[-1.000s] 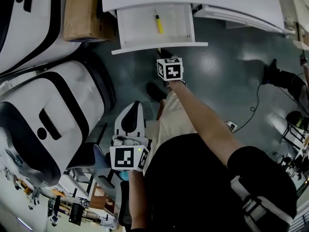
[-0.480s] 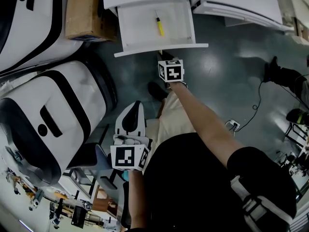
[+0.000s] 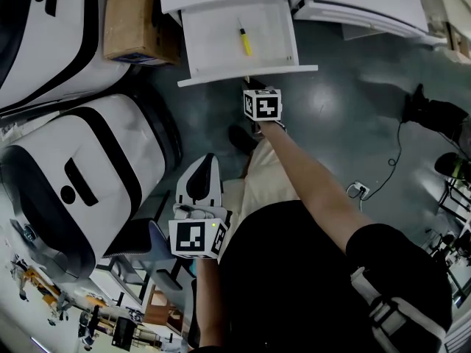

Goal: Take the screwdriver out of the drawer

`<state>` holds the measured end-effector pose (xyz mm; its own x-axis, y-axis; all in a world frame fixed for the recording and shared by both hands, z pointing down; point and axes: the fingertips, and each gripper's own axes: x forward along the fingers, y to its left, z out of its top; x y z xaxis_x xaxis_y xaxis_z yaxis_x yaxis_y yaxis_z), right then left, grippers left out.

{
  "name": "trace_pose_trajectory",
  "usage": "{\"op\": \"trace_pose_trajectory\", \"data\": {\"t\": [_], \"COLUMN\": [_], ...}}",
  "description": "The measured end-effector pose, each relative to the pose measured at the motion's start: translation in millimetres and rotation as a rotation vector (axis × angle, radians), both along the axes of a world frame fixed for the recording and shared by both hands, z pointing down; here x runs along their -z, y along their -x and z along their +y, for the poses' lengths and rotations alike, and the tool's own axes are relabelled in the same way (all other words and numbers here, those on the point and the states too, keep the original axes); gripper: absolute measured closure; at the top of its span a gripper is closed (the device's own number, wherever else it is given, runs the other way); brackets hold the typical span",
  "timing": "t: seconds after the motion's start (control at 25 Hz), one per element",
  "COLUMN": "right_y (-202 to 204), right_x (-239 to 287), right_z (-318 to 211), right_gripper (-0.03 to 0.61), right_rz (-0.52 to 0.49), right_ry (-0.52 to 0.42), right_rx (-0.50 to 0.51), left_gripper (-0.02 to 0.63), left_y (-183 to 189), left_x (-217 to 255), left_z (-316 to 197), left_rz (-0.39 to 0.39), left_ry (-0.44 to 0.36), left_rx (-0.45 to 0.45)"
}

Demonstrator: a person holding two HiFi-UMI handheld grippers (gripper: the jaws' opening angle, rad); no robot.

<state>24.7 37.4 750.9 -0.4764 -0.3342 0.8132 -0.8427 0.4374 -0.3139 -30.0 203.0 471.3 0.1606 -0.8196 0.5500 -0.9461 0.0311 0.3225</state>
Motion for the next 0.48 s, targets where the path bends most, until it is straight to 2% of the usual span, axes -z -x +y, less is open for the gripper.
{"op": "trace_pose_trajectory", "data": {"t": [0.08, 0.2, 0.48], "right_y": [-3, -8, -10], "right_x": [5, 14, 68], "right_z": [-1, 0, 17], "right_gripper": [0.482, 0.479, 0.489], "right_rz": [0.002, 0.018, -0.005], "right_ry": [0.019, 0.015, -0.075], "right_rx": [-0.029, -0.018, 0.088], "left_gripper": [0.591, 0.592, 0.591], "left_y": [-1, -3, -8], "left_x": [3, 9, 40], "left_z": [2, 6, 9], "left_rz": [-0.005, -0.009, -0.012], "left_ry": [-0.006, -0.019, -0.093], "left_rx": [-0.004, -0.007, 0.001]}}
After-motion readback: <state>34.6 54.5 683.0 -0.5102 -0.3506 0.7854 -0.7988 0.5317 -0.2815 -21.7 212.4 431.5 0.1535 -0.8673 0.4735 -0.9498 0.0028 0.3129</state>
